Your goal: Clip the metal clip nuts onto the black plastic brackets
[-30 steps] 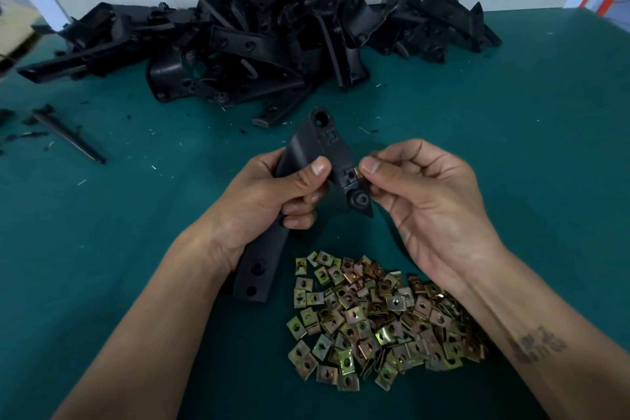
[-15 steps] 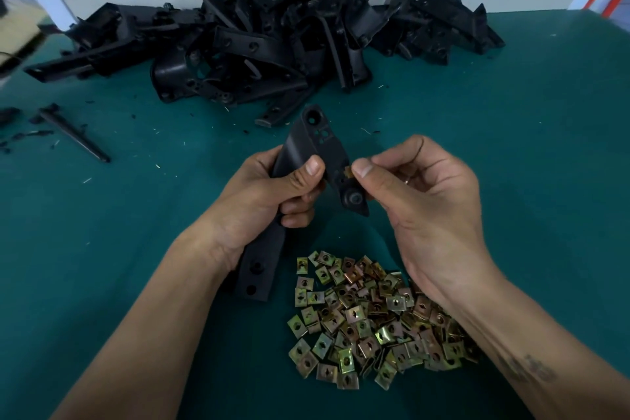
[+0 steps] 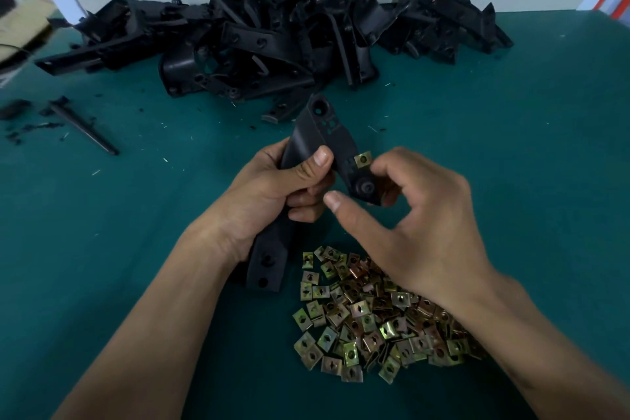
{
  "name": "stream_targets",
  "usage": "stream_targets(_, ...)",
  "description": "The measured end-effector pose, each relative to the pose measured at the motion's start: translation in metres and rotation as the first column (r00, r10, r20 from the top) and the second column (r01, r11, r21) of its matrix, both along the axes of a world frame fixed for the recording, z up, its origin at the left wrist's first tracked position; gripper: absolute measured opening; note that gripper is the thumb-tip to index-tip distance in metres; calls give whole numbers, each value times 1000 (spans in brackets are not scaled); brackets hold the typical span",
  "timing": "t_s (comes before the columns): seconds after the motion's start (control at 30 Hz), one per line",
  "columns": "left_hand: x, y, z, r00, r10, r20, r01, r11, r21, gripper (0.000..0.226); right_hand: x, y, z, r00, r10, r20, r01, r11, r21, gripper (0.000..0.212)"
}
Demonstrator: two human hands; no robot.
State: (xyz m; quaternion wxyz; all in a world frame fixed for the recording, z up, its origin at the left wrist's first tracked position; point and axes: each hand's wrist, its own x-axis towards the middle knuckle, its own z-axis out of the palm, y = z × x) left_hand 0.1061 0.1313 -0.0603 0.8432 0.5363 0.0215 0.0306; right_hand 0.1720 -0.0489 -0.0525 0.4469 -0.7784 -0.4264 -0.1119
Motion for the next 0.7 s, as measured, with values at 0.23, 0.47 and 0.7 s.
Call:
stream_targets(0.23, 4, 1, -3, 996, -92, -2, 92, 995, 50, 33, 1, 0, 1, 998, -64, 21, 64, 998, -18, 39)
stream_targets(0.47, 3, 2, -5, 998, -68, 8, 68, 997, 37, 32, -10, 4, -2, 991, -127, 45, 127, 992, -4, 37)
stream_targets(0.7, 2, 4, -4, 997, -79, 16, 78, 996, 38, 29, -14, 5, -4, 999, -47, 9, 46, 999, 25, 28)
